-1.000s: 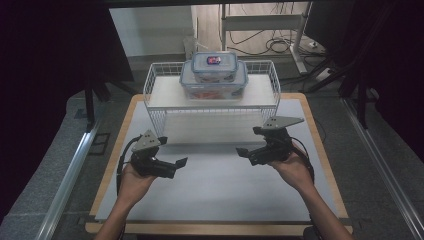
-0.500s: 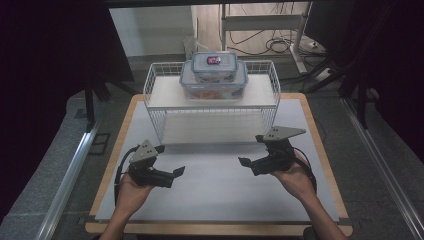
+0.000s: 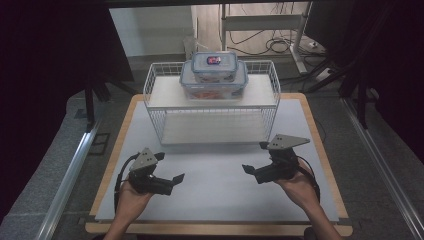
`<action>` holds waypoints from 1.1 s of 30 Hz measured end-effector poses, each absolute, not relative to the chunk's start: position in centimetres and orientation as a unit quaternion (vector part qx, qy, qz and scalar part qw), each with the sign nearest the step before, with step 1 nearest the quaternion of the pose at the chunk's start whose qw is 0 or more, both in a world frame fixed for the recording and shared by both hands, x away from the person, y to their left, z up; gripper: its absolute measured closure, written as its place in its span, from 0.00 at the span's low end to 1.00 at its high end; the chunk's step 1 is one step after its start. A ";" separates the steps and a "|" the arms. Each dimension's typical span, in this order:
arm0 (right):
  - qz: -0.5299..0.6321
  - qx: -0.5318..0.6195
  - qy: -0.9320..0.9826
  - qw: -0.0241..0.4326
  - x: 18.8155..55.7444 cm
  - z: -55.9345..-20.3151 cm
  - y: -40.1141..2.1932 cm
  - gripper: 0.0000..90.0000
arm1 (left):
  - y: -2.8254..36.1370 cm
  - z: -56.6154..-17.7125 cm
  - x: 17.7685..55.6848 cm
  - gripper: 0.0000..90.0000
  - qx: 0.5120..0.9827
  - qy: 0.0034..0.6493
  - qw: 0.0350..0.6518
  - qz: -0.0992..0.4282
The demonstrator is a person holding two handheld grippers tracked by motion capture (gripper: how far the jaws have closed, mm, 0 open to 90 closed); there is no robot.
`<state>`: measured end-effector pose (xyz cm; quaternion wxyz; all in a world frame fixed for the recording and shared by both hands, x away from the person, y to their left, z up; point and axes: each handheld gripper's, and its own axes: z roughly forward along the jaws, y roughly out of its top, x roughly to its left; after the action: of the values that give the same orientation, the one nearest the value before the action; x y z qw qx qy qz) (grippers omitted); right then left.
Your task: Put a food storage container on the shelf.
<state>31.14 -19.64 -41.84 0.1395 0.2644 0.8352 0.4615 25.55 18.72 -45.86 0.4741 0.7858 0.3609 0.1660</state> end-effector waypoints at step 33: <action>0.434 0.282 0.844 0.143 28.3 -46.0 -21.8 0.03 | 20.3 -49.4 22.2 0.01 0.782 0.386 0.458 0.172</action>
<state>28.33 -21.80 -45.97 0.1435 0.2817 0.8437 0.4339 22.18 20.30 -49.36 0.4576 0.7824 0.3857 0.1720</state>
